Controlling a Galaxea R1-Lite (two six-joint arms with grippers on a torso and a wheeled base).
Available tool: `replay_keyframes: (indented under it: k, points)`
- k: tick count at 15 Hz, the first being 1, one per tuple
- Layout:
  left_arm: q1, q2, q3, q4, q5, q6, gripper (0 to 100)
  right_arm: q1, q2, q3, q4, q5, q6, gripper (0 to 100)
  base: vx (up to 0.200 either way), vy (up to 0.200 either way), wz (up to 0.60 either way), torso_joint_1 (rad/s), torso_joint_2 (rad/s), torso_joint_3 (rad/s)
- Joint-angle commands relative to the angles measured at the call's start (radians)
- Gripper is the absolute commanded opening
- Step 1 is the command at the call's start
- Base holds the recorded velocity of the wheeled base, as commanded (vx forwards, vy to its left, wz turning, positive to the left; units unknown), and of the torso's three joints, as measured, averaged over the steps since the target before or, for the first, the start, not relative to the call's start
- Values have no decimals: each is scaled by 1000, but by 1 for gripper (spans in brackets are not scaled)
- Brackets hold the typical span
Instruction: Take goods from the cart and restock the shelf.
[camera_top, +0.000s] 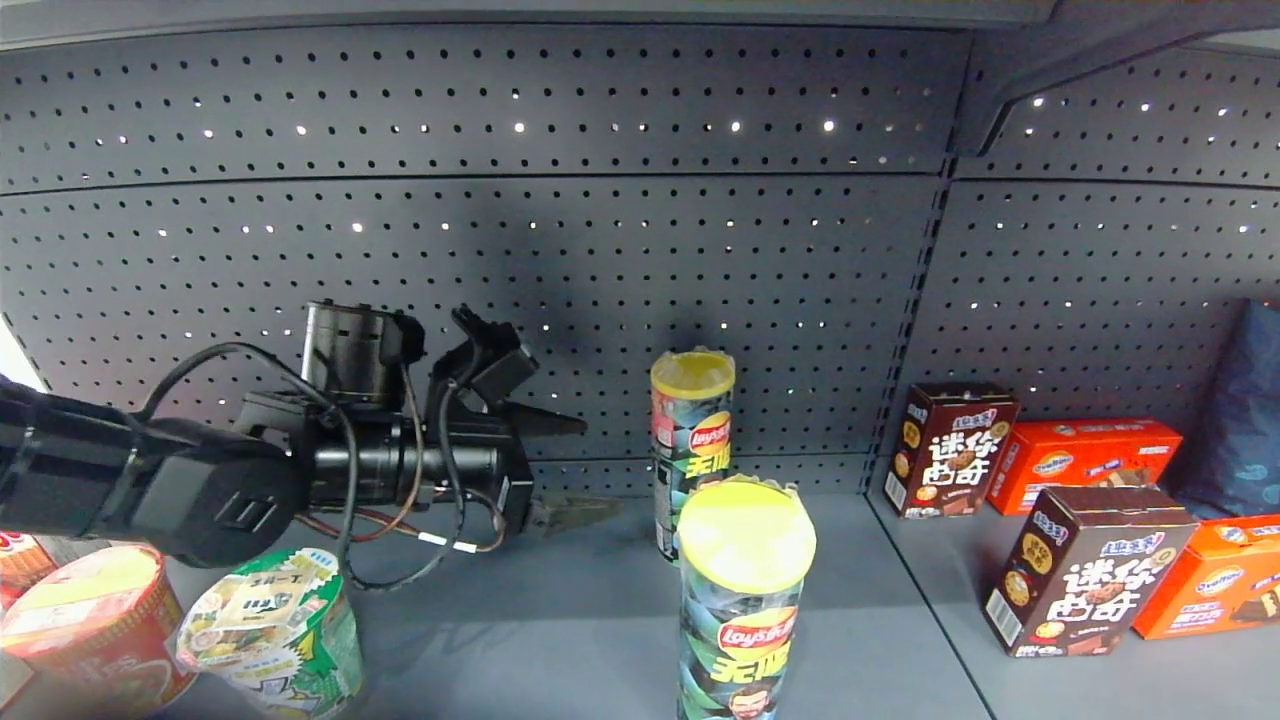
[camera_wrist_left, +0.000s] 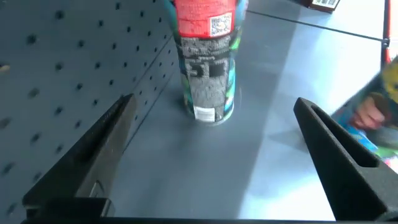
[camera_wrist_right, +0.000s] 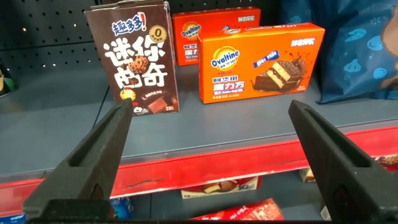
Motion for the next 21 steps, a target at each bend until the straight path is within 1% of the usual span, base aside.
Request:
replay_keyframes:
  k: [1,3,4,5,6,7,8,9,10,11,12,13,14,16,17,18,19,20,21]
  points:
    - [54,-137,54,-1,0,-2,100,1,1,0,0,0,-3,100,0,0,0,0,0,0]
    - [80,-221,56,12,8,-8,100,1,1,-2,1,0,-15,100,0,0,0,0,0,0]
    - [95,-273,63,13,37,-7,100,1,1,-2,4,0,-18,100,0,0,0,0,0,0]
    - [95,-273,63,13,37,-7,100,1,1,-2,4,0,-18,100,0,0,0,0,0,0]
    - [100,-359,139,7,128,-10,100,15,1,-32,18,60,-104,100,0,0,0,0,0,0]
    - [100,-398,178,7,149,-14,100,39,53,-112,53,89,-133,100,0,0,0,0,0,0]
    - [100,-413,200,5,157,-17,100,51,99,-152,67,97,-133,100,0,0,0,0,0,0]
    - [102,-459,254,5,186,-25,100,71,202,-236,75,101,-138,100,0,0,0,0,0,0]
    - [102,-496,289,5,220,-27,100,70,267,-284,81,101,-144,100,0,0,0,0,0,0]
    - [102,-510,303,5,235,-28,100,70,296,-301,79,101,-150,100,0,0,0,0,0,0]
    - [102,-536,327,5,264,-28,100,84,365,-351,78,118,-168,100,0,0,0,0,0,0]
    - [102,-553,341,5,293,-28,100,110,494,-430,67,170,-175,100,0,0,0,0,0,0]
    - [102,-554,341,5,302,-27,100,116,554,-457,60,186,-176,100,0,0,0,0,0,0]
    - [100,-562,344,5,347,-27,100,151,708,-505,-13,216,-190,100,0,0,0,0,0,0]
    - [100,-574,350,7,370,-28,100,192,807,-499,-102,216,-210,100,0,0,0,0,0,0]
    - [103,-576,366,4,376,-45,100,238,925,-473,-200,212,-214,100,0,0,0,0,0,0]
    - [103,-576,373,2,382,-59,100,260,962,-462,-230,210,-218,100,0,0,0,0,0,0]
    - [103,-577,386,-2,396,-80,100,311,1032,-433,-289,210,-239,100,0,0,0,0,0,0]
    - [108,-577,386,-2,398,-83,100,326,1058,-424,-310,210,-241,100,0,0,0,0,0,0]
